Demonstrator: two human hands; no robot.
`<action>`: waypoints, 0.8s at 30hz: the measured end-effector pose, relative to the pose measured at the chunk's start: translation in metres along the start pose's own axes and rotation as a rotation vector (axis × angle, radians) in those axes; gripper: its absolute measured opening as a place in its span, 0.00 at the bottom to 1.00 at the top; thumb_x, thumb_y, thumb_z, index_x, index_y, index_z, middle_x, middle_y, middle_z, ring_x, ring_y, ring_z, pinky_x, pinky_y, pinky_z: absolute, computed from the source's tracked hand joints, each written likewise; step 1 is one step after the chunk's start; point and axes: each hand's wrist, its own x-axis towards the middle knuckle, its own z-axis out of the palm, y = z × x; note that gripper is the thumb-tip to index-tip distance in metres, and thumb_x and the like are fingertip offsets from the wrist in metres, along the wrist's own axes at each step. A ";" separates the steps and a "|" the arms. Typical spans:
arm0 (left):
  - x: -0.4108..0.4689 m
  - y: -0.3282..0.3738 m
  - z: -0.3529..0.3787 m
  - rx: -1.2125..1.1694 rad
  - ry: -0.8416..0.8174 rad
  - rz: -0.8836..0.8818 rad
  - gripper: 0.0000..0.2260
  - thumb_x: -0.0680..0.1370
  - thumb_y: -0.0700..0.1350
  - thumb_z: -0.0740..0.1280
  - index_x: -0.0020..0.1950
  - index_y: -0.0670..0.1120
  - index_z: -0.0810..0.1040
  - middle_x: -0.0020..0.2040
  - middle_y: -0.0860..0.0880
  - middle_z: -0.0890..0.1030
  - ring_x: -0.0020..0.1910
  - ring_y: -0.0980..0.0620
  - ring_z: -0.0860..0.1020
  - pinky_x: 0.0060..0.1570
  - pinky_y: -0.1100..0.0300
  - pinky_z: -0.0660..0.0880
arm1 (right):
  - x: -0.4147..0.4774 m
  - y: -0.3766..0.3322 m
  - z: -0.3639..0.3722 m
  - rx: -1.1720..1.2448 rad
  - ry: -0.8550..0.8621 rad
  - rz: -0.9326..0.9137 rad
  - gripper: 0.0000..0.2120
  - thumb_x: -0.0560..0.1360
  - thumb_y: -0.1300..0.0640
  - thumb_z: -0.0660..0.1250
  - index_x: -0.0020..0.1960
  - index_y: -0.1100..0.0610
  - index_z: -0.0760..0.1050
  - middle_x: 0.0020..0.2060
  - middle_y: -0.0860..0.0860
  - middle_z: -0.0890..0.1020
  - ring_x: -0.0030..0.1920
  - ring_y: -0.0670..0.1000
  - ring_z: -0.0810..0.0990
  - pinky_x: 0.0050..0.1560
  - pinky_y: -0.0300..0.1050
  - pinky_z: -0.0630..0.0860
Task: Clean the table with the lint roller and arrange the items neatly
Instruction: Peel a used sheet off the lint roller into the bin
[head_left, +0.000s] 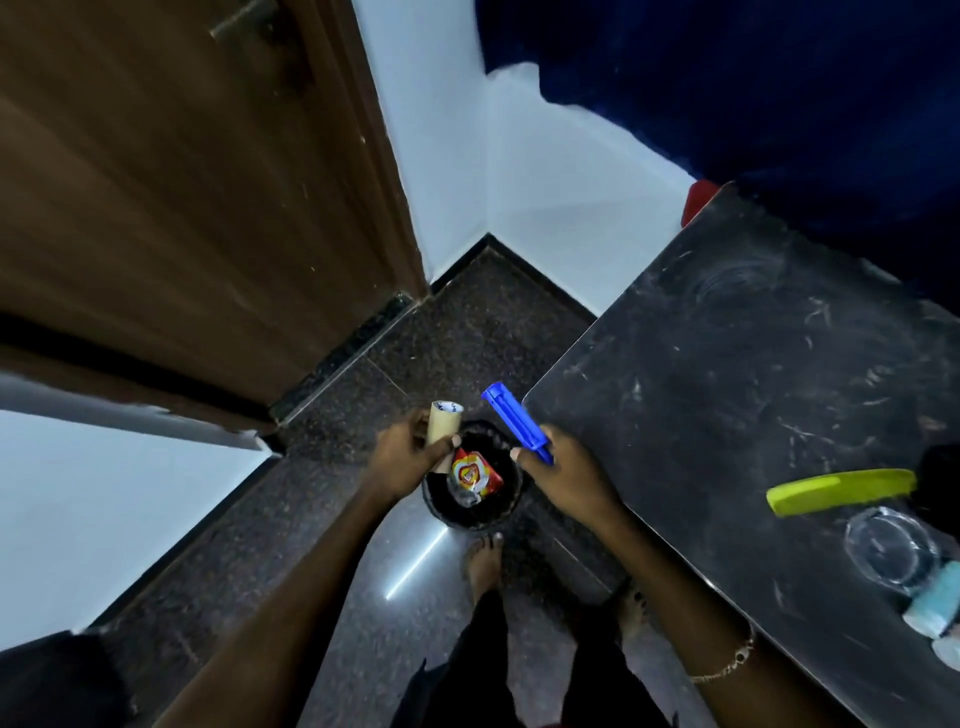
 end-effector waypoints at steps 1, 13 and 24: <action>0.005 -0.012 0.005 0.001 -0.004 -0.026 0.17 0.74 0.52 0.78 0.59 0.48 0.81 0.48 0.50 0.87 0.49 0.51 0.85 0.53 0.53 0.81 | 0.006 0.006 0.012 -0.008 -0.003 0.020 0.12 0.74 0.48 0.69 0.52 0.54 0.76 0.40 0.51 0.82 0.41 0.53 0.80 0.44 0.47 0.75; 0.077 -0.153 0.092 0.004 -0.013 -0.263 0.19 0.74 0.53 0.77 0.60 0.48 0.80 0.45 0.53 0.81 0.41 0.54 0.79 0.35 0.68 0.71 | 0.092 0.122 0.120 -0.111 0.039 0.137 0.15 0.75 0.45 0.69 0.52 0.56 0.75 0.37 0.48 0.75 0.36 0.50 0.73 0.33 0.42 0.64; 0.134 -0.243 0.178 0.087 -0.092 -0.354 0.24 0.74 0.56 0.76 0.63 0.44 0.78 0.49 0.47 0.81 0.52 0.44 0.80 0.46 0.60 0.69 | 0.156 0.214 0.197 -0.185 -0.042 0.088 0.24 0.79 0.46 0.65 0.67 0.61 0.67 0.49 0.62 0.82 0.47 0.62 0.82 0.38 0.44 0.71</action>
